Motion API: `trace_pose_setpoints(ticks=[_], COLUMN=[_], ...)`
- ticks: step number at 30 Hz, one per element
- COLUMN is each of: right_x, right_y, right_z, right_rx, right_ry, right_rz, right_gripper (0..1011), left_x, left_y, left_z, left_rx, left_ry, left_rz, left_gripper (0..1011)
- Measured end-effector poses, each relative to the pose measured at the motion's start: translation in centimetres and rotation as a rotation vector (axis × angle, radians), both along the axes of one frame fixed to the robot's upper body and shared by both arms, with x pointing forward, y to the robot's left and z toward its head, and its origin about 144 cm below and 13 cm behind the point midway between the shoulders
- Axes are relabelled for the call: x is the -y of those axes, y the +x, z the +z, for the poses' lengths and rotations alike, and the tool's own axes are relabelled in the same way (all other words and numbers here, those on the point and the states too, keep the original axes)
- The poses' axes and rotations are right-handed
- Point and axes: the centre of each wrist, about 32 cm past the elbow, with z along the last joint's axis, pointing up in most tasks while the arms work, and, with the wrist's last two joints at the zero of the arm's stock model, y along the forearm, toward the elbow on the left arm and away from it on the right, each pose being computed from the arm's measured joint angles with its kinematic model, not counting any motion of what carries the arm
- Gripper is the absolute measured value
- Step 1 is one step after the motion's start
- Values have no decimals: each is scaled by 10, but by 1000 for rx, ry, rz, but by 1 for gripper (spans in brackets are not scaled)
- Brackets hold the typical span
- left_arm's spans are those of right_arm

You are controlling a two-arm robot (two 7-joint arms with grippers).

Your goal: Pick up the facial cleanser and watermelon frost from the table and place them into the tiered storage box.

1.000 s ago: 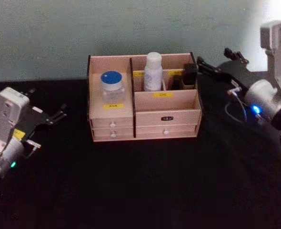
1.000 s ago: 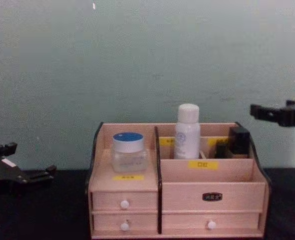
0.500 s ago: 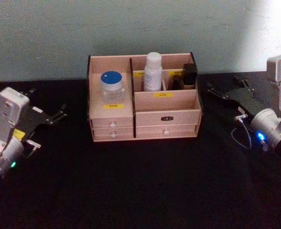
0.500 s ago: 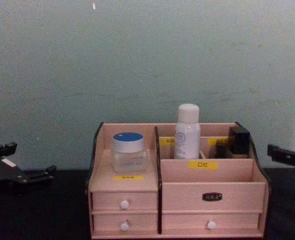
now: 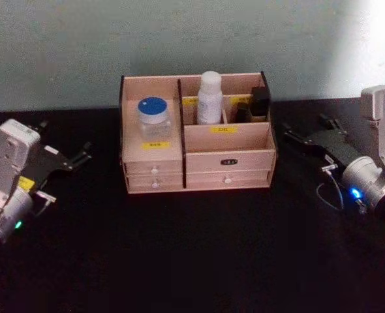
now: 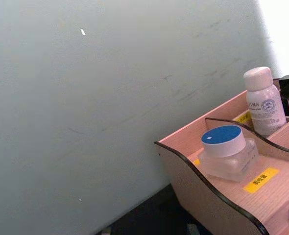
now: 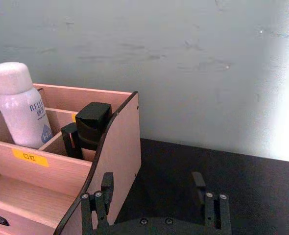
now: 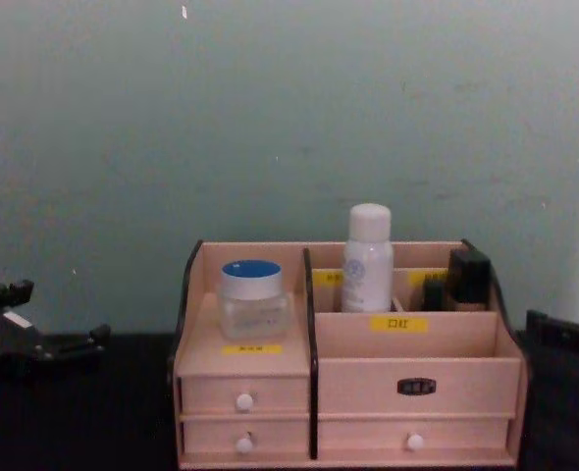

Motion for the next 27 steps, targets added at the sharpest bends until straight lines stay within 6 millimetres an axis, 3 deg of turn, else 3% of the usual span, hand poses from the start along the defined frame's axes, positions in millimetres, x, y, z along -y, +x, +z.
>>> trace_pose_setpoints(ticks=[27], right_x=[0], right_y=[0], right_z=[1], right_rx=[3], right_ry=[1], right_rz=[3], right_gripper=[1002], left_x=[0], left_y=[0], left_z=[0], left_rx=[0], left_ry=[0], left_rz=[0], left_gripper=[1001])
